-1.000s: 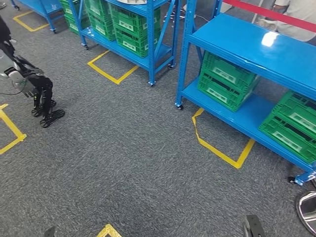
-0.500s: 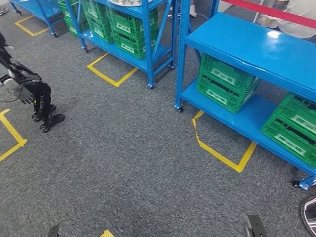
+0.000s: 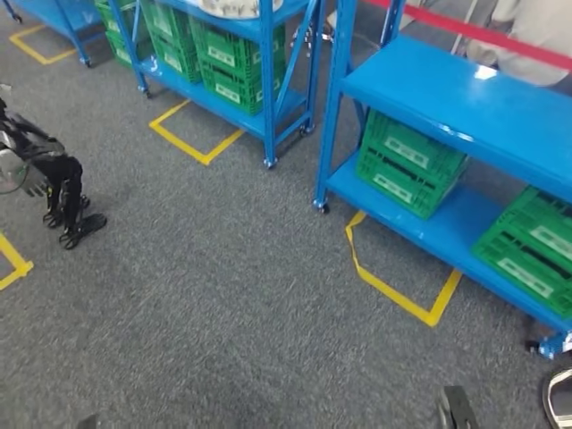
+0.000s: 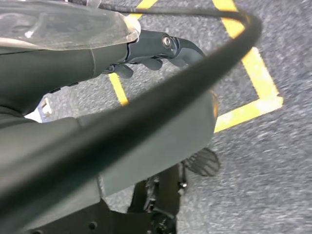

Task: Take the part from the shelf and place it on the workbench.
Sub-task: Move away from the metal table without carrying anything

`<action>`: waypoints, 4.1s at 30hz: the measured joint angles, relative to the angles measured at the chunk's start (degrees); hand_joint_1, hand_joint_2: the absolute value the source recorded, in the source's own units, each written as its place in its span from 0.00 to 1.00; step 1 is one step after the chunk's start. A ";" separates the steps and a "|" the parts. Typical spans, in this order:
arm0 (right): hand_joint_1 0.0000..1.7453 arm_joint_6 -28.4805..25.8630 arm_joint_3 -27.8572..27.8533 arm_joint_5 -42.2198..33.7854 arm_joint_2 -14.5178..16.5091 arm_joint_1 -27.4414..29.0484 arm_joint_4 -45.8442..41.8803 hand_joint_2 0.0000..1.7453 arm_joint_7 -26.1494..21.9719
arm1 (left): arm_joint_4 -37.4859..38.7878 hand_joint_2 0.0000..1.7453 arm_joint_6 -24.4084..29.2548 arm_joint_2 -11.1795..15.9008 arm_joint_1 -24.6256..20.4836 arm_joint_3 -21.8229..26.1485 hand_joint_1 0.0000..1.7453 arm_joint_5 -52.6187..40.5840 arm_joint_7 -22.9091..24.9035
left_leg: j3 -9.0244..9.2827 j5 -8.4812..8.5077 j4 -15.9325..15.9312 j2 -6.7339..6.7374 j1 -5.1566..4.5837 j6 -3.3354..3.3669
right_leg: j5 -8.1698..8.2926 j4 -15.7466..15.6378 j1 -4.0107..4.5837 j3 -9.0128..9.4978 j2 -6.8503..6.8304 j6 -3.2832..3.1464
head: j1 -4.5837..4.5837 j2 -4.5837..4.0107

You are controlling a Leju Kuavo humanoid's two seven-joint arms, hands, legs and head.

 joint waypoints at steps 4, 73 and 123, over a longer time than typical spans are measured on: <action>0.00 0.01 0.00 0.00 0.02 0.49 0.03 0.00 0.03 | 0.00 0.00 0.09 -0.03 0.18 0.00 0.00 -0.03 -0.04 | 2.38 -1.68 0.01 -0.14 -0.30 0.04 | 1.39 3.50 0.22 -5.53 0.02 -0.54 | 1.00 0.00; 0.00 1.06 -0.50 -3.92 0.20 0.68 0.49 0.00 -0.43 | 0.04 0.00 0.63 -0.13 -0.31 0.00 0.00 -0.04 -0.37 | 1.12 -0.62 -0.70 3.20 -1.07 -1.92 | 9.02 -10.70 0.18 0.25 -1.42 -1.62 | 0.38 0.00; 0.00 1.92 -0.42 -6.36 0.14 0.71 0.50 0.00 -0.75 | 0.02 0.00 1.04 -0.25 -0.23 0.00 0.00 -0.10 -0.37 | 0.98 0.84 -2.29 0.42 -0.46 0.20 | 3.70 -2.12 -0.07 -3.97 1.08 -0.07 | -0.76 0.00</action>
